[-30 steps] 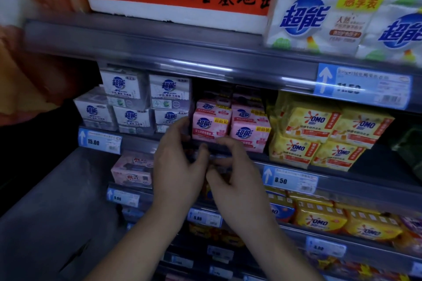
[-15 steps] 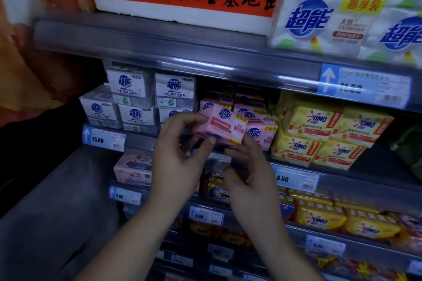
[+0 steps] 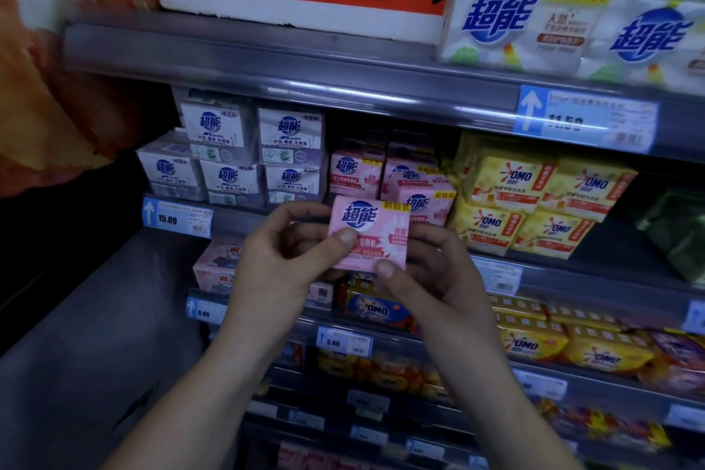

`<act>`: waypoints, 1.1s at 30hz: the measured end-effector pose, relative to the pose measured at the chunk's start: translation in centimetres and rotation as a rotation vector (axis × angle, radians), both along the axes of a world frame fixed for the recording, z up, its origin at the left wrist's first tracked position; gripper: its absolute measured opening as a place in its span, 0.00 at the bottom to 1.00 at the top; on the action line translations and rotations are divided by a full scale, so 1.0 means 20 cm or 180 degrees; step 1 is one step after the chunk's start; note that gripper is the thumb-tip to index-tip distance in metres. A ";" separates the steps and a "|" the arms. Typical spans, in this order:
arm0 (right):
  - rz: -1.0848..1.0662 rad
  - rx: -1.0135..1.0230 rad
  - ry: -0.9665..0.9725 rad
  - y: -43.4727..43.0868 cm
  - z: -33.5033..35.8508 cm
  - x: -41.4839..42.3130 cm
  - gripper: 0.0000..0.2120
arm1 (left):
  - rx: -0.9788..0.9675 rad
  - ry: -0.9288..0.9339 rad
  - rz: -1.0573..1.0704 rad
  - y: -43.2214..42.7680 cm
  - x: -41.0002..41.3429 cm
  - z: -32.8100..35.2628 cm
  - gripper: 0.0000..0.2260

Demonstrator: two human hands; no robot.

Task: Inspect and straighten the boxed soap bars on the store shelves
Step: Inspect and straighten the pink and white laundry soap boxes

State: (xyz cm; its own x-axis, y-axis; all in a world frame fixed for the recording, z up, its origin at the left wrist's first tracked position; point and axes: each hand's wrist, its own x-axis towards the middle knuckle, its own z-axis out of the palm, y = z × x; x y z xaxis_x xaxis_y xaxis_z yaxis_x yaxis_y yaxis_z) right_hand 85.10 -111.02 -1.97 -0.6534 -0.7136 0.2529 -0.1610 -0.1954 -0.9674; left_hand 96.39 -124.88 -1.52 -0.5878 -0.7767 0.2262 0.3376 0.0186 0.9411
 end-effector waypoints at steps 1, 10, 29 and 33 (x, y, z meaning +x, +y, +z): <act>0.0029 -0.0036 -0.0070 0.01 0.00 0.00 0.19 | 0.0017 -0.0014 -0.0018 0.01 0.01 0.00 0.17; 0.0614 -0.0571 -0.1657 0.06 0.03 0.02 0.07 | -0.1730 -0.0096 0.0245 0.09 0.08 0.01 0.32; -0.0031 -0.0370 0.0391 0.18 0.09 0.12 0.17 | 0.0197 0.0587 -0.1255 0.10 0.04 -0.12 0.23; -0.0035 -0.0377 0.0430 0.19 0.09 0.13 0.20 | 0.0311 0.0573 -0.1230 0.11 0.04 -0.12 0.21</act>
